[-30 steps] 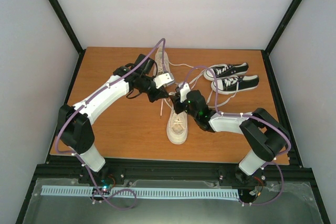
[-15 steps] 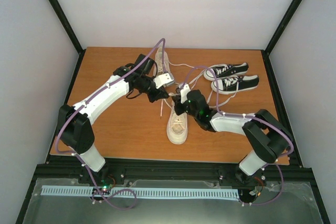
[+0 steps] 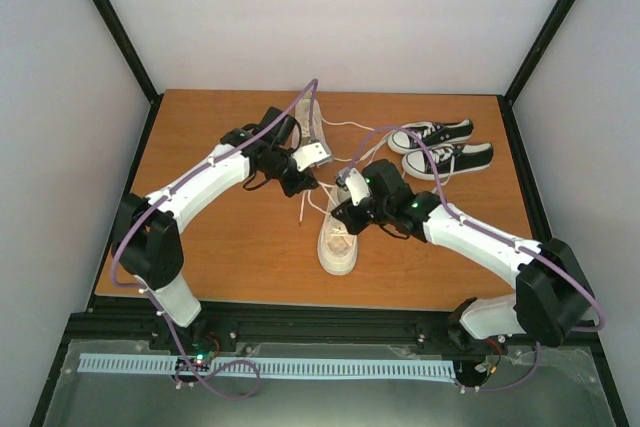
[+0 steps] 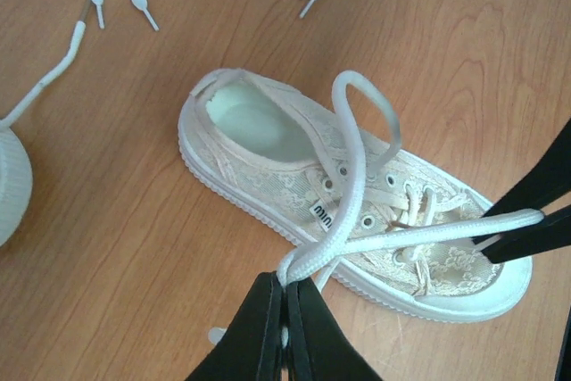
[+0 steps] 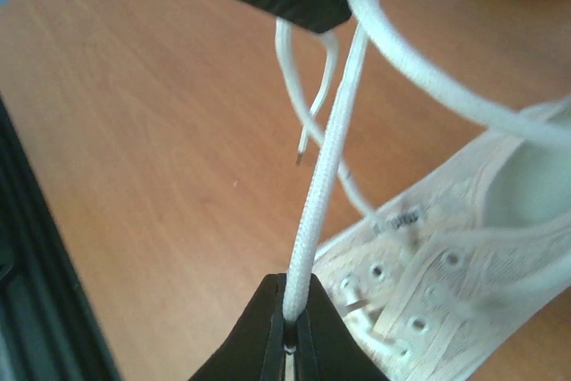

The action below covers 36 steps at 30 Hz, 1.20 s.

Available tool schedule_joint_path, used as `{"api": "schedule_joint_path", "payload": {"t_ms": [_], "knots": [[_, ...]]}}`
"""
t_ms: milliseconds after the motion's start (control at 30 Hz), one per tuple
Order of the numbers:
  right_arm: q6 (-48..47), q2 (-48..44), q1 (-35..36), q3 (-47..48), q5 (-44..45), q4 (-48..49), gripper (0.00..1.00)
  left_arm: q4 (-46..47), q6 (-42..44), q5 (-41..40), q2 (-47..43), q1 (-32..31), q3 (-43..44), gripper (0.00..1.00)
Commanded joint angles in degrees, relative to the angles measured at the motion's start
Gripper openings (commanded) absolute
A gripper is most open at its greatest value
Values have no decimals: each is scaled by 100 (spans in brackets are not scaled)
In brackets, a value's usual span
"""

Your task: Tie the shoes

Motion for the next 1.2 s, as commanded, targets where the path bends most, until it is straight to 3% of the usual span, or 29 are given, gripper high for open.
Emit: {"api": "schedule_joint_path", "payload": {"t_ms": [0,167,200,233,333,400,433,500,567,633,733,933,1167], "knots": [[-33,49,-72,317,-960,-1465,3,82,6,-16,58,18,-46,1],[129,-135,-84,537,-1090,-1749,3,-159,339,410,78,12,-113,1],[144,-156,-110,549,-973,-1786,3,-372,573,579,120,16,-94,5],[139,-161,-174,537,-857,-1827,3,-618,823,727,169,16,-29,14],[54,-87,-360,480,-758,-1979,3,-1166,1358,699,266,30,149,60],[-31,-76,-383,415,-707,-2030,3,-1393,1782,609,245,114,146,78],[-68,-81,-406,379,-680,-2033,3,-1491,2033,603,220,195,134,81],[-120,-63,-479,316,-667,-2043,3,-1405,2317,414,176,381,-30,85],[-144,-29,-517,287,-708,-2045,3,-597,1942,-345,232,409,-377,86],[-150,6,-524,288,-786,-2023,3,-422,1780,-702,454,303,-548,84],[-146,68,-529,291,-850,-1975,3,-267,1563,-436,528,85,-890,84],[-129,130,-546,272,-798,-1896,3,1206,870,199,-67,-73,-2021,85],[-133,167,-564,266,-746,-1852,3,2218,648,-515,-153,-521,-2589,82]]}}
